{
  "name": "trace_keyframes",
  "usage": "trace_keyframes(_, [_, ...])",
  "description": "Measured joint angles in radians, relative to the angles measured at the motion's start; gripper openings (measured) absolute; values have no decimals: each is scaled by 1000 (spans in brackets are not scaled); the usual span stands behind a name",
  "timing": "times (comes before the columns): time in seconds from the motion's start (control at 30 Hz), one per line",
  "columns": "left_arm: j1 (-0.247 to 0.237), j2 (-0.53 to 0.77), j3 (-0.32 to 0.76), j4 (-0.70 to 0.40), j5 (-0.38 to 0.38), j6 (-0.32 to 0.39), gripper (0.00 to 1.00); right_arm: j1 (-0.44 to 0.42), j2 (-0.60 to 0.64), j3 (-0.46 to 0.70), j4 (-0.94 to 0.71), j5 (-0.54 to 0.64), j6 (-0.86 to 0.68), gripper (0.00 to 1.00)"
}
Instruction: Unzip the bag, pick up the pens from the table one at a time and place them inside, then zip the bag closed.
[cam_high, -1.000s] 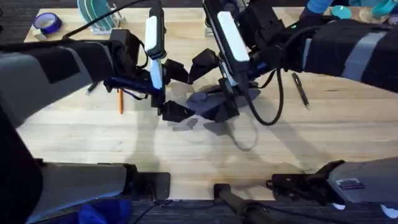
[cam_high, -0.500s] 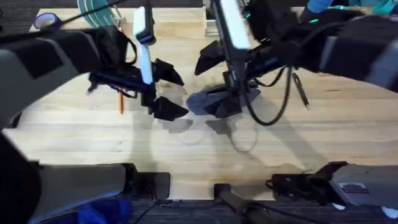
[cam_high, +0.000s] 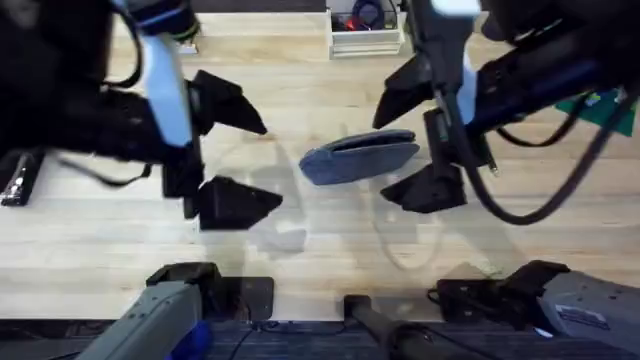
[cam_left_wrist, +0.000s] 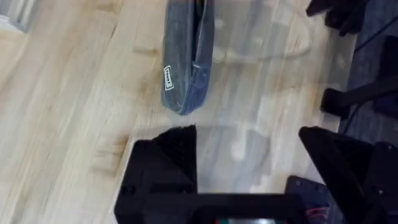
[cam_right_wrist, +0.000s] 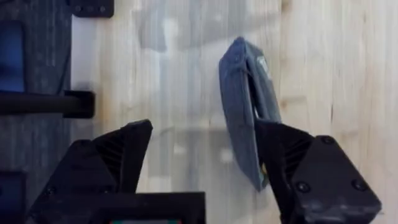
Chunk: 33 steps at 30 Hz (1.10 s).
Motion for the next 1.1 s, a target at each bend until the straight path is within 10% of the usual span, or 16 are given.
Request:
trace_keyframes(0.67, [0, -259, 16, -82, -94, -214, 995, 0, -1, 120, -170, 161, 106, 970])
trace_keyframes(0.73, [0, -259, 16, -82, -94, -217, 995, 0, -1, 120, -170, 167, 98, 841])
trace_keyframes(0.9, [0, -259, 16, -82, -97, -218, 995, 0, -1, 120, -164, 188, 68, 125])
trace_keyframes(1.1, [0, -259, 16, -82, -97, -218, 996, 0, 0, 120, -171, 213, -5, 31])
